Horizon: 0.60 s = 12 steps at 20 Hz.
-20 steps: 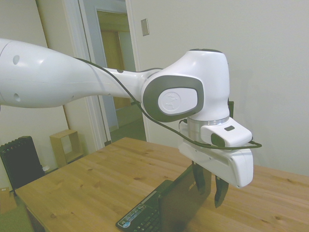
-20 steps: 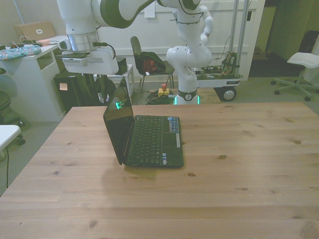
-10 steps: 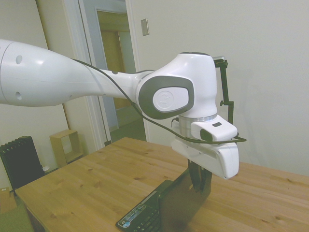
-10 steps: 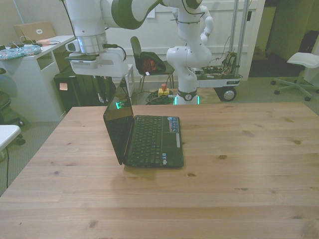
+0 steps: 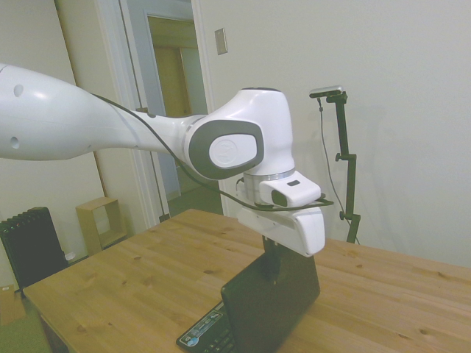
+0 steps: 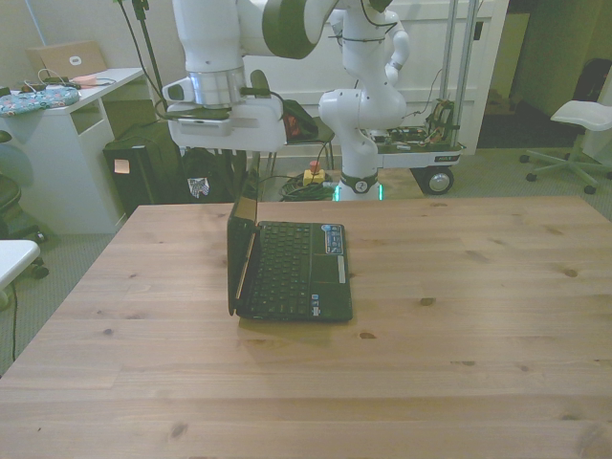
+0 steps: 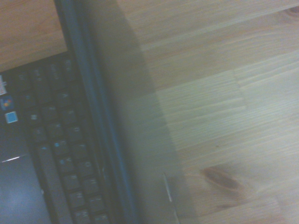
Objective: Close the laptop
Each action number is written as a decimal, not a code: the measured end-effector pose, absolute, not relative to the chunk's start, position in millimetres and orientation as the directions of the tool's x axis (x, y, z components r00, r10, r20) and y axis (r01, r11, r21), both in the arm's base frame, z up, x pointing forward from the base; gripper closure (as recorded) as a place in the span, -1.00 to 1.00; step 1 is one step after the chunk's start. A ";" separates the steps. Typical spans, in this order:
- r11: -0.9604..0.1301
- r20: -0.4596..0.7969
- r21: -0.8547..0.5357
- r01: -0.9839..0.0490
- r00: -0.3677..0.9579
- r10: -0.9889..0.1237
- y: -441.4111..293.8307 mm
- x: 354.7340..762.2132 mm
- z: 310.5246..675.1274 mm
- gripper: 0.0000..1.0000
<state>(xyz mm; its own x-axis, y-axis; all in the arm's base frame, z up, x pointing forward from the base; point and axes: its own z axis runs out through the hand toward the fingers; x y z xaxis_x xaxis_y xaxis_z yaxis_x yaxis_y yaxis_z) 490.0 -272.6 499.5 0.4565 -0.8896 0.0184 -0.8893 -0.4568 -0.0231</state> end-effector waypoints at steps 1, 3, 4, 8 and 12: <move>-0.464 0.017 -0.023 -0.886 0.463 -0.886 -263.8 492.9 494.0 1.00; -0.477 0.015 -0.022 -0.878 0.477 -0.879 -249.1 497.0 480.2 1.00; -0.480 0.014 -0.021 -0.877 0.480 -0.877 -242.2 498.6 472.2 1.00; -0.499 0.002 -0.012 -0.867 0.499 -0.867 -213.3 503.2 440.5 1.00; -0.503 -0.019 0.012 -0.864 0.502 -0.864 -197.1 506.2 404.3 1.00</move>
<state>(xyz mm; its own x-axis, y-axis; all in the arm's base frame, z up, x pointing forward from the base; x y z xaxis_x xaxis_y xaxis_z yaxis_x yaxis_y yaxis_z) 506.2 -197.1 404.3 0.5025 -0.8644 -0.0193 -0.8643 -0.5028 0.0124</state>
